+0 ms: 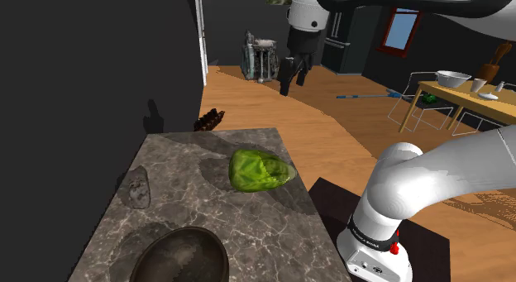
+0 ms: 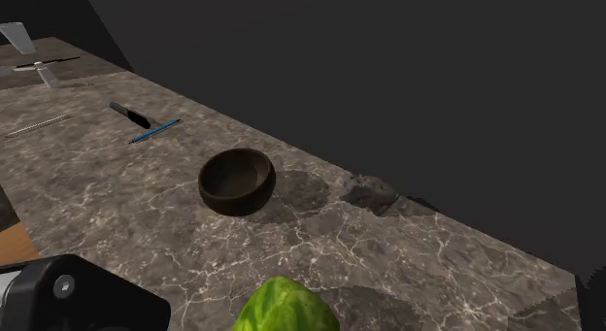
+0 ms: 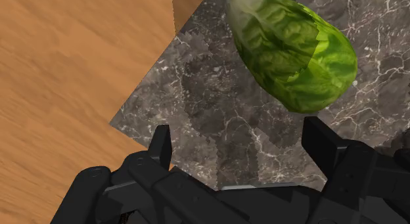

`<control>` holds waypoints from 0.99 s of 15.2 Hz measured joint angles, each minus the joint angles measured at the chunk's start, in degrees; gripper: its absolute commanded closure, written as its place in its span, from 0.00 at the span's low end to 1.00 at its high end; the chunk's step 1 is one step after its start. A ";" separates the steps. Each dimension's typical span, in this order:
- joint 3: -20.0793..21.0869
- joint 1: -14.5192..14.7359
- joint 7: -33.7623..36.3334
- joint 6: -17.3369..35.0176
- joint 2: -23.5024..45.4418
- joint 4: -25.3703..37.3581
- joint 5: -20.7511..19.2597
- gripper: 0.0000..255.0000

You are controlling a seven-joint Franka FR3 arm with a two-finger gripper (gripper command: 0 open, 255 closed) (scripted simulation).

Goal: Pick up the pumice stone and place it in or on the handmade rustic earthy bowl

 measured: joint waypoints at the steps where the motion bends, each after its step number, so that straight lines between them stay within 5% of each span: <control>1: 0.00 0.00 0.00 0.00 0.00 0.00 0.00 0.00; 15: 15.86 0.16 21.83 10.97 15.81 2.93 6.29 0.00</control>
